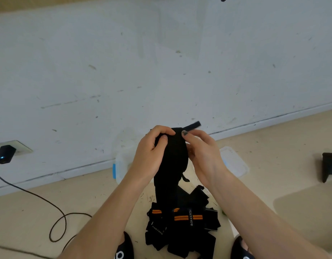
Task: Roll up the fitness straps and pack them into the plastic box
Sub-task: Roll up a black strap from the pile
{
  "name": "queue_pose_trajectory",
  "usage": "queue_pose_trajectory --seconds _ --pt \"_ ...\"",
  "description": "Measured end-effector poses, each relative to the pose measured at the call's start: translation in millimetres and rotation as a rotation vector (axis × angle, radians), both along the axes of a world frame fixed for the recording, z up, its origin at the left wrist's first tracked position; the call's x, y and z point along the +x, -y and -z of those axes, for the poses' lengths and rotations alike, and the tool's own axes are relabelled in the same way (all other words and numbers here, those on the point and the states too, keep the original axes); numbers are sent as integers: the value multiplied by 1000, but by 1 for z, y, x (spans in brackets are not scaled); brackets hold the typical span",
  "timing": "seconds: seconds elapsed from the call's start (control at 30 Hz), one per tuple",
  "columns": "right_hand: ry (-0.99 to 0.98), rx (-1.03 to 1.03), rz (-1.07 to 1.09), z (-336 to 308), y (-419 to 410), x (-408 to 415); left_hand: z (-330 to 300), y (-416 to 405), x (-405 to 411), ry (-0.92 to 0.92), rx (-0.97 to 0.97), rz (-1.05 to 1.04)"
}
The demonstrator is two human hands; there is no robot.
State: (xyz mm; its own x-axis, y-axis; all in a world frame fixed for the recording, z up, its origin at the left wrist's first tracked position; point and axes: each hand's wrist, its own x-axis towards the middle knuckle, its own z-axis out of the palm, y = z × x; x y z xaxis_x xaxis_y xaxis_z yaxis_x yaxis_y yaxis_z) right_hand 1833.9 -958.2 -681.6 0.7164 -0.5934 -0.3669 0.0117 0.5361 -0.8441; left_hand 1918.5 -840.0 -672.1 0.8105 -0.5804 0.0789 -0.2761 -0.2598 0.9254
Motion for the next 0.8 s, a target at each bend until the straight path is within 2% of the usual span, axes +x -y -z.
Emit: queue_pose_trajectory --seconds 0.1,0.27,0.37,0.5,0.67,0.8 --pt "-24 -188 122 4 -4 5 0 1 0 -23 -5 -8" --pt "-100 -835 153 8 -10 5 -2 1 -3 -18 -12 -1" --pt "-59 -1103 125 15 -8 5 -4 0 -4 -8 -27 5" --pt "-1 -1210 118 18 -6 5 -7 -2 -4 -54 -68 -22" --pt "64 -1295 105 20 -11 2 -13 -4 -5 -215 -160 -65" --pt "81 -1333 76 19 -11 1 -12 -3 -6 -159 -158 -84"
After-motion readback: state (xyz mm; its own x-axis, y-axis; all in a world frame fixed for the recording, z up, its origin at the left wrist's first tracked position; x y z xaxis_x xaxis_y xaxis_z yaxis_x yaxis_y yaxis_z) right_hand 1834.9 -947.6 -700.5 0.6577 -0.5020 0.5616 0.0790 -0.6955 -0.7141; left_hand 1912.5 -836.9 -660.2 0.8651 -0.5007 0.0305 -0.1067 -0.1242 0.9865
